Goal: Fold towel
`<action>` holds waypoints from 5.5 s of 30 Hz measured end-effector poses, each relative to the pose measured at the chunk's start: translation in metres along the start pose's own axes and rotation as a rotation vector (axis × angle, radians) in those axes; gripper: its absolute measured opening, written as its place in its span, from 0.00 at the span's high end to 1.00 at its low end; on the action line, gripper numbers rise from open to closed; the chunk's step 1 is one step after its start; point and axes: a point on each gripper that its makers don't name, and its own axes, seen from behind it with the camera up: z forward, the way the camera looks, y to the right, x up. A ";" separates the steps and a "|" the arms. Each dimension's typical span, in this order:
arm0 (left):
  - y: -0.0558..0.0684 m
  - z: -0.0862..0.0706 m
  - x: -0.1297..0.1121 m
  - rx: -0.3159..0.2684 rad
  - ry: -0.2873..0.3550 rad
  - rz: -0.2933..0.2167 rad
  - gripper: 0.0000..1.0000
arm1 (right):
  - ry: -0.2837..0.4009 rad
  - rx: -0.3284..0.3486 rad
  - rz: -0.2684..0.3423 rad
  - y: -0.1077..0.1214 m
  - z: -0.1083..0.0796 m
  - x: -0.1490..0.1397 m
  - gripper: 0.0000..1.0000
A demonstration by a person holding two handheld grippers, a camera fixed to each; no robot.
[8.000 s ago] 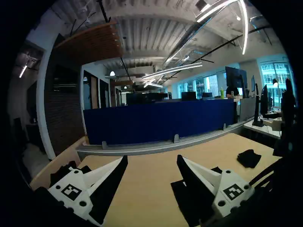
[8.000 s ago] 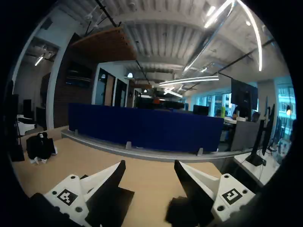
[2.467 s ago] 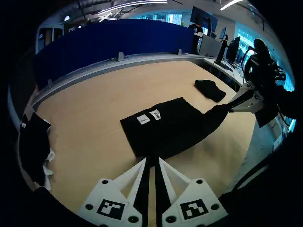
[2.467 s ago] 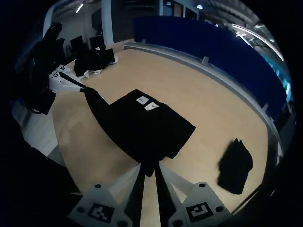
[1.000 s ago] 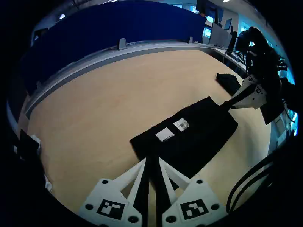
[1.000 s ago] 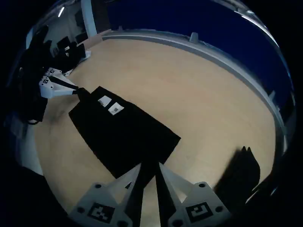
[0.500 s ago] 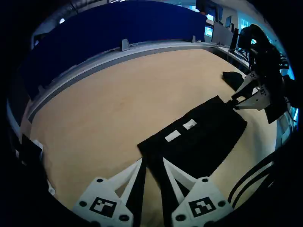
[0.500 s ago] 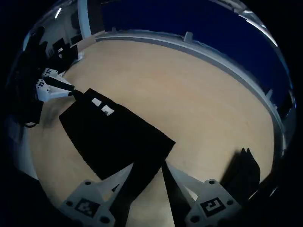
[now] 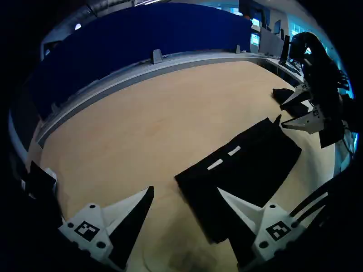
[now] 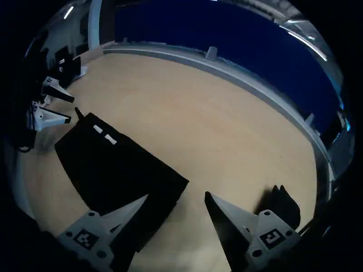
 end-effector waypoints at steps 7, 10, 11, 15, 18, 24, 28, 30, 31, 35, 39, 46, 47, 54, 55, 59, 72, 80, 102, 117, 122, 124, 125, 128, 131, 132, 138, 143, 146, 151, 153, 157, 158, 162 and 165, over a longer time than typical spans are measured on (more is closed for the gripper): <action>-0.004 -0.005 0.000 0.016 0.002 -0.006 0.07 | 0.013 -0.004 0.028 0.003 -0.005 0.000 0.01; -0.002 -0.008 -0.001 0.008 0.005 -0.023 0.07 | 0.014 0.002 0.039 0.002 -0.009 -0.003 0.00; -0.001 -0.009 -0.001 0.005 0.006 -0.028 0.07 | 0.014 0.003 0.043 0.002 -0.010 -0.004 0.00; 0.000 -0.015 -0.003 0.002 0.010 -0.040 0.07 | 0.017 0.001 0.054 0.001 -0.019 -0.010 0.00; 0.002 -0.021 -0.004 0.003 0.012 -0.041 0.07 | 0.016 0.002 0.058 -0.001 -0.027 -0.016 0.00; 0.008 -0.038 -0.012 0.001 0.015 -0.053 0.07 | 0.012 0.011 0.053 -0.010 -0.045 -0.030 0.00; 0.013 -0.045 -0.019 -0.001 0.015 -0.063 0.07 | 0.006 0.015 0.051 -0.015 -0.052 -0.039 0.00; 0.013 -0.048 -0.022 0.004 0.014 -0.066 0.07 | 0.003 0.017 0.051 -0.016 -0.054 -0.043 0.00; 0.012 -0.049 -0.023 0.010 0.014 -0.069 0.07 | 0.003 0.018 0.052 -0.017 -0.055 -0.044 0.00; 0.007 -0.055 -0.027 0.039 0.022 -0.091 0.07 | 0.005 0.022 0.053 -0.019 -0.058 -0.045 0.00; -0.002 -0.065 -0.035 0.084 0.026 -0.146 0.07 | 0.011 0.029 0.046 -0.022 -0.060 -0.044 0.00; -0.010 -0.084 -0.058 0.152 0.031 -0.265 0.07 | 0.017 0.052 0.028 -0.029 -0.061 -0.040 0.00; -0.010 -0.087 -0.061 0.160 0.032 -0.279 0.07 | 0.018 0.055 0.024 -0.030 -0.061 -0.040 0.00; -0.011 -0.102 -0.072 0.189 0.049 -0.344 0.07 | 0.006 0.092 0.002 -0.039 -0.059 -0.044 0.00; -0.012 -0.104 -0.075 0.195 0.050 -0.350 0.07 | 0.003 0.098 0.000 -0.040 -0.059 -0.045 0.00; -0.013 -0.113 -0.083 0.211 0.051 -0.370 0.07 | -0.008 0.119 -0.012 -0.046 -0.056 -0.053 0.00; -0.010 -0.147 -0.118 0.263 0.041 -0.436 0.07 | -0.050 0.181 -0.025 -0.069 -0.040 -0.091 0.26; -0.008 -0.161 -0.138 0.282 0.024 -0.459 0.07 | -0.066 0.214 -0.010 -0.072 -0.037 -0.101 0.65; -0.008 -0.165 -0.146 0.289 0.015 -0.469 0.07 | -0.056 0.213 -0.080 -0.069 -0.043 -0.090 0.91; -0.012 -0.171 -0.140 0.289 0.037 -0.480 0.07 | 0.027 0.215 -0.146 -0.072 -0.061 -0.025 0.91; -0.016 -0.175 -0.137 0.293 0.052 -0.486 0.07 | 0.067 0.220 -0.175 -0.076 -0.063 0.011 0.92; -0.016 -0.176 -0.136 0.293 0.059 -0.492 0.07 | 0.082 0.223 -0.187 -0.080 -0.063 0.025 0.92; -0.016 -0.176 -0.135 0.293 0.062 -0.494 0.07 | 0.089 0.225 -0.193 -0.081 -0.063 0.032 0.92; -0.017 -0.178 -0.134 0.292 0.068 -0.501 0.07 | 0.106 0.229 -0.216 -0.087 -0.063 0.050 0.92; -0.016 -0.179 -0.134 0.292 0.070 -0.504 0.07 | 0.108 0.235 -0.235 -0.092 -0.061 0.059 0.92; -0.015 -0.180 -0.134 0.291 0.071 -0.505 0.07 | 0.107 0.237 -0.240 -0.093 -0.061 0.060 0.92; -0.016 -0.182 -0.134 0.288 0.076 -0.513 0.07 | 0.100 0.252 -0.259 -0.104 -0.057 0.067 0.92; -0.020 -0.184 -0.134 0.293 0.086 -0.520 0.07 | 0.106 0.279 -0.281 -0.122 -0.054 0.079 0.91; -0.023 -0.186 -0.134 0.296 0.092 -0.525 0.07 | 0.111 0.300 -0.303 -0.139 -0.051 0.088 0.92; -0.026 -0.191 -0.135 0.304 0.104 -0.529 0.07 | 0.119 0.344 -0.342 -0.172 -0.044 0.100 0.92; -0.027 -0.192 -0.136 0.307 0.106 -0.532 0.07 | 0.120 0.363 -0.355 -0.187 -0.041 0.103 0.92; -0.027 -0.193 -0.140 0.313 0.108 -0.547 0.07 | 0.115 0.406 -0.375 -0.220 -0.029 0.103 0.92; -0.027 -0.193 -0.141 0.314 0.108 -0.553 0.07 | 0.113 0.417 -0.378 -0.229 -0.025 0.102 0.92; -0.024 -0.191 -0.145 0.311 0.108 -0.577 0.07 | 0.107 0.468 -0.373 -0.264 -0.007 0.094 0.92; -0.020 -0.188 -0.148 0.306 0.100 -0.584 0.07 | 0.095 0.506 -0.357 -0.288 0.008 0.084 0.92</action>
